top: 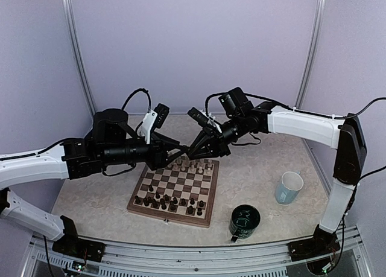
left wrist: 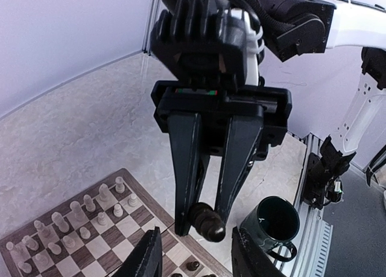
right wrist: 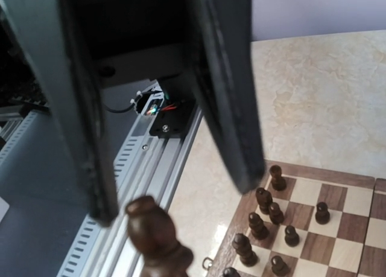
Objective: Set up the chess pieces on the board
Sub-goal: Pass from the right arm to the left, then place the bishop on c8.
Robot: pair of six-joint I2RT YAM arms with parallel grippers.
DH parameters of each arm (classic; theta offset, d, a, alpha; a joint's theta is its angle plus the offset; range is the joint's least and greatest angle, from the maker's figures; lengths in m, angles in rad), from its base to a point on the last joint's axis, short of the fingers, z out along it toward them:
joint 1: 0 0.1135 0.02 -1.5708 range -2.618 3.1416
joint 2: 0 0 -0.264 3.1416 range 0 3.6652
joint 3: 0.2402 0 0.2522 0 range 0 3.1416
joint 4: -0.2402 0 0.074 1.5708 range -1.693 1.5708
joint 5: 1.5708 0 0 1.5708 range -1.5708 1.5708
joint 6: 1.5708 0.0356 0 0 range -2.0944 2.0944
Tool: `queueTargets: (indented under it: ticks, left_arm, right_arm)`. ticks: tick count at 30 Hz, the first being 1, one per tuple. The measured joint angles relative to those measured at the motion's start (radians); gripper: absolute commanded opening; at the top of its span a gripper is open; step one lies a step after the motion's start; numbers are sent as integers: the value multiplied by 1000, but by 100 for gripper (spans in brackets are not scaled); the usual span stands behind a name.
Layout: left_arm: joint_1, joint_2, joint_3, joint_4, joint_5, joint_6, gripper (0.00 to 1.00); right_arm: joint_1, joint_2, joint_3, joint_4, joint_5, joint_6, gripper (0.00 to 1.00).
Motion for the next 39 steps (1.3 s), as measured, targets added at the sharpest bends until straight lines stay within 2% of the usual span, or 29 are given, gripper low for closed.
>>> queueTargets:
  ticks: [5, 15, 17, 20, 23, 28, 34, 39]
  left_arm:
    - [0, 32, 33, 13, 16, 5, 26]
    - [-4, 77, 57, 14, 22, 12, 9]
    - [-4, 80, 60, 8, 19, 14, 6]
    - [-4, 83, 73, -8, 16, 19, 5]
    - [-4, 83, 86, -40, 9, 21, 5]
    - [-4, 66, 102, -112, -22, 26, 5]
    - [-43, 49, 101, -228, -61, 25, 4]
    - [-107, 61, 86, -330, -77, 22, 4]
  right_arm:
    - [0, 3, 0, 1, 0, 0, 9]
    - [0, 9, 0, 0, 4, 3, 10]
    - [-1, 11, 0, -3, 6, 8, 15]
    - [-2, 11, 0, -4, 7, 8, 35]
    - [-6, 11, 0, -12, 29, -22, 49]
    - [-49, -37, -93, -19, 116, -100, 53]
    - [-221, -114, -235, -6, 192, -158, 54]
    - [-319, -117, -254, 19, 240, -163, 55]
